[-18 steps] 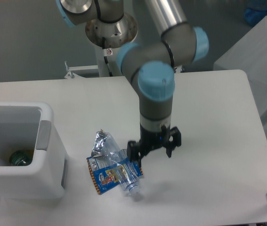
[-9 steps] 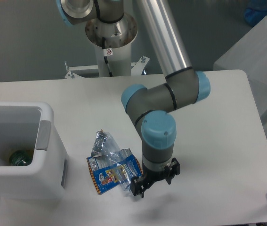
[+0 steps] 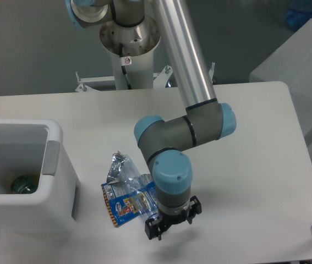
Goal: Place the trash in the trash can
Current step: 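Close the gripper on the crumpled clear plastic bottle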
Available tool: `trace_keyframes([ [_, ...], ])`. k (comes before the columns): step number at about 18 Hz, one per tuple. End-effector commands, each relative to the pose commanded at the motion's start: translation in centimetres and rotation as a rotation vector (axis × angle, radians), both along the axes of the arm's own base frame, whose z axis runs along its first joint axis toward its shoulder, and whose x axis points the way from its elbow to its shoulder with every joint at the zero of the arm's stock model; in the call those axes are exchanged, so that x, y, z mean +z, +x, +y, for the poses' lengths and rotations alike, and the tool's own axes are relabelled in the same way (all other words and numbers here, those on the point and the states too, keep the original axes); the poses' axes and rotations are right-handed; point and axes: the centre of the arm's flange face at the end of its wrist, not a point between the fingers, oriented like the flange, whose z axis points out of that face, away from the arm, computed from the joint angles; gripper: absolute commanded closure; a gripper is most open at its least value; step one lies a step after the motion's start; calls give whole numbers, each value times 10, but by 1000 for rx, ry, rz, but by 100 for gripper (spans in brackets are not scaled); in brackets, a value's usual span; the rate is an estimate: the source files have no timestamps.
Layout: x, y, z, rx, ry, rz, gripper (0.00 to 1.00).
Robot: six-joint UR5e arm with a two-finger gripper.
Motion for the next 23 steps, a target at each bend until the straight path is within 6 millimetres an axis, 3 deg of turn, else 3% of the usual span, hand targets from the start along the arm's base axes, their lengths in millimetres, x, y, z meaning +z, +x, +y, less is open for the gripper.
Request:
trace_keyframes([
  [6,-8,5,-2,-1,-14,-10,3],
  [10,-11,5,-3,0,-18,-14,15],
  [14,-15,10,1,-6,-21,-16,21],
  [23,-24,18,-1,-15,-50,-16,48],
])
